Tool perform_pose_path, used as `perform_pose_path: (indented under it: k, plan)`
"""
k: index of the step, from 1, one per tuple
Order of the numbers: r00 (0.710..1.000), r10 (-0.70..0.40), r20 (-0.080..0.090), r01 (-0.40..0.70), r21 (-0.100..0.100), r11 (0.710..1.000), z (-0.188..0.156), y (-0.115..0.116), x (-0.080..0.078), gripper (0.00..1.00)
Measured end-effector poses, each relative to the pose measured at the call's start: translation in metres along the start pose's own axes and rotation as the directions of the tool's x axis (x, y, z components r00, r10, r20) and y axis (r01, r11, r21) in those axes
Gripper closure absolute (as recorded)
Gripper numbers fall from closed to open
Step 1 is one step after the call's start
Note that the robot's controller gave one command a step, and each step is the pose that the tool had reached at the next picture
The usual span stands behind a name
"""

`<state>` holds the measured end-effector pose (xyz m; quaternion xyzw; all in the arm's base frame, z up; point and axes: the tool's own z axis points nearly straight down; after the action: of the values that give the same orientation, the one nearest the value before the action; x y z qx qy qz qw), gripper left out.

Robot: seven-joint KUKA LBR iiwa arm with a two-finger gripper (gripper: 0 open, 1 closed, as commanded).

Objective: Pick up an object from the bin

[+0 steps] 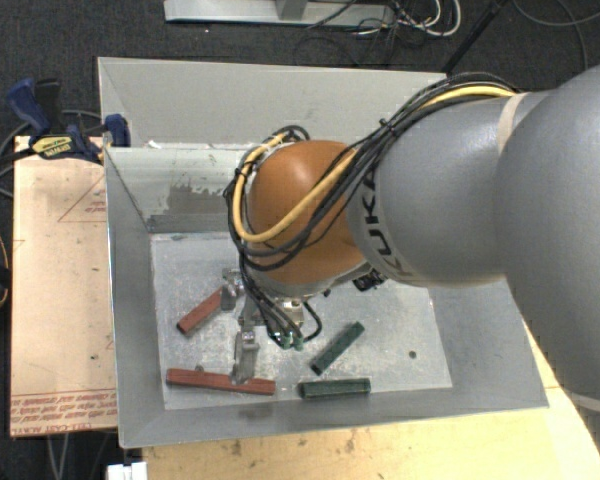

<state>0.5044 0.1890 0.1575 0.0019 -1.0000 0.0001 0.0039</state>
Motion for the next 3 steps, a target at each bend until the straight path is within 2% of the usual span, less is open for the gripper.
perform_pose_path:
  k: [1, 2, 3]
  plan:
    - [0.990, 0.137, 0.012, -0.137, -0.004, 0.991, 0.090, -0.002, 0.018, 0.00]
    - [0.979, 0.204, 0.009, -0.204, -0.003, 0.979, 0.057, -0.013, 0.022, 0.00]
    - [0.960, 0.281, 0.008, -0.281, -0.005, 0.960, 0.049, 0.015, 0.018, 0.00]
